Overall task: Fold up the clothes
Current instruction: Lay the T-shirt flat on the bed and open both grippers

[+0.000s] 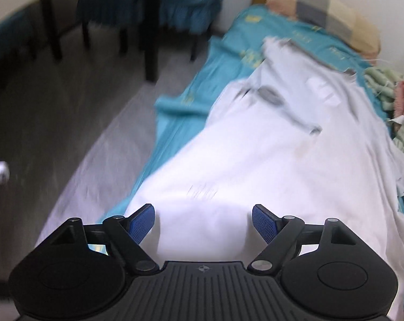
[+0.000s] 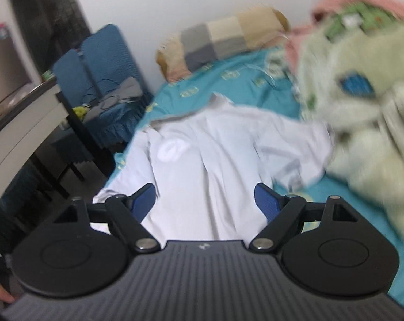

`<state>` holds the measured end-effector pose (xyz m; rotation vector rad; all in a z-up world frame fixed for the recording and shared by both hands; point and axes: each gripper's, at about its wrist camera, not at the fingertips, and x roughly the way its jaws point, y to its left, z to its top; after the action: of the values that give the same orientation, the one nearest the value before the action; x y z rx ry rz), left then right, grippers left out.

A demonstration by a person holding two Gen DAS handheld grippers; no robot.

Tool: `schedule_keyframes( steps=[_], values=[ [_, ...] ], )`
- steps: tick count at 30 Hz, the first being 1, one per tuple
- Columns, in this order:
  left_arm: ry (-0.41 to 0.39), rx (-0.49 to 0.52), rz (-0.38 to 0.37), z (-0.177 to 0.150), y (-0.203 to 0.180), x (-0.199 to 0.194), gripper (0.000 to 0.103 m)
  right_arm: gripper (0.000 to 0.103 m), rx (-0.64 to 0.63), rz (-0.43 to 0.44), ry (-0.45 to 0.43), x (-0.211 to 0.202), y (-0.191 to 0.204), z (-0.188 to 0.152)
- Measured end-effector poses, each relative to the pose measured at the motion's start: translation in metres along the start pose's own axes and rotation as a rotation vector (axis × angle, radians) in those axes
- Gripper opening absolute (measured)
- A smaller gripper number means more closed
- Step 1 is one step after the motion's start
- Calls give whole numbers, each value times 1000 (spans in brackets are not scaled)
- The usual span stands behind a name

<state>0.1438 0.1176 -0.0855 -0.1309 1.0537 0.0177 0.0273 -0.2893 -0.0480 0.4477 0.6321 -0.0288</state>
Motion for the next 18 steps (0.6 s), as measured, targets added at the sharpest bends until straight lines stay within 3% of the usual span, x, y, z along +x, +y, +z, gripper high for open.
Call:
schedule_keyframes(
  steps=[3,6,11,15,17,18],
  values=[
    [74,-37,24,-25,26,-9,82,82,37,16,44,12,-4,0],
    [88,-19,48,-19,41,-5,82,82,63,9,45,20,-11,2],
    [222,47,-45,-17,51,18,82,82,140,24,79,32,-24,0],
    [273,119,-75,-21,48,19,70,82,154,26,89,41,-25,1],
    [269,150,-99,-22,43,14,53,82,143,24,93,44,-22,0],
    [267,165,-112,-23,40,11,39,82,137,23,95,44,-21,0]
  ],
)
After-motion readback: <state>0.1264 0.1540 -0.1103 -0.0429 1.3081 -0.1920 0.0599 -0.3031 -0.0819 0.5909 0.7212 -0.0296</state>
